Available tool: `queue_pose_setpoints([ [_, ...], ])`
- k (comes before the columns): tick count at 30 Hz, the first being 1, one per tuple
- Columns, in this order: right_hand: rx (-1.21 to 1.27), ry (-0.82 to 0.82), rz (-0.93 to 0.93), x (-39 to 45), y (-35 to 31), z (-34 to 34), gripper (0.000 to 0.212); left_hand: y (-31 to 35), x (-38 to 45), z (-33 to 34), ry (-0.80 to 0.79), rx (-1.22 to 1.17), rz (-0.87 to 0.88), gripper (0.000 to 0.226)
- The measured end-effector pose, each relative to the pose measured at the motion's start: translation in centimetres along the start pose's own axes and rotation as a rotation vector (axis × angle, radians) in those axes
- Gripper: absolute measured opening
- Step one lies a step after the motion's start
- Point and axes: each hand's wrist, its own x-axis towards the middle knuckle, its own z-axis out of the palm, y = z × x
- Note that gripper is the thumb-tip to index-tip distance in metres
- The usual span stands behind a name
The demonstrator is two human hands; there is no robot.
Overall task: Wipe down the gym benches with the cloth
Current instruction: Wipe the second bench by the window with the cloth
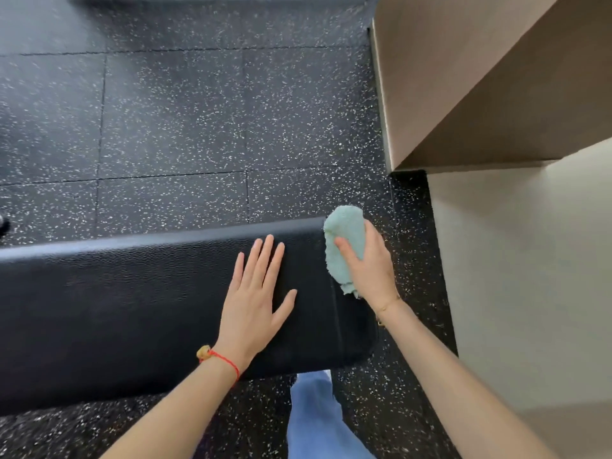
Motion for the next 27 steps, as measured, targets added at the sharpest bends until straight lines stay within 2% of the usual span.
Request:
queue_pose_setpoints([
  [2,-0.016,-0.028,-0.005,1.7,-0.5,-0.1,0.046,-0.4,-0.1,0.4,0.045,-0.002,0.024,0.073],
  [5,0.020,-0.045,-0.022,2.2,-0.3,-0.3,0.045,-0.8,-0.1,1.1,0.105,0.008,0.039,0.072],
  [11,0.047,0.021,-0.015,-6.8,5.0,0.2,0.057,-0.8,-0.2,2.0,0.184,0.040,0.045,0.070],
  [16,-0.017,-0.026,-0.064,-1.3,2.8,-0.5,0.042,-0.8,-0.1,2.3,0.260,0.015,0.064,0.069],
  [19,0.011,-0.026,-0.099,0.0,2.6,-0.5,0.045,-1.1,-0.2,2.4,0.285,-0.004,0.079,0.070],
  [25,0.084,0.048,-0.193,-9.1,8.3,0.4,0.035,-1.1,-0.5,2.7,0.318,-0.043,0.082,0.067],
  [27,0.122,0.048,-0.247,-12.0,9.4,1.0,0.043,-1.1,-1.0,2.7,0.319,-0.071,0.068,0.066],
])
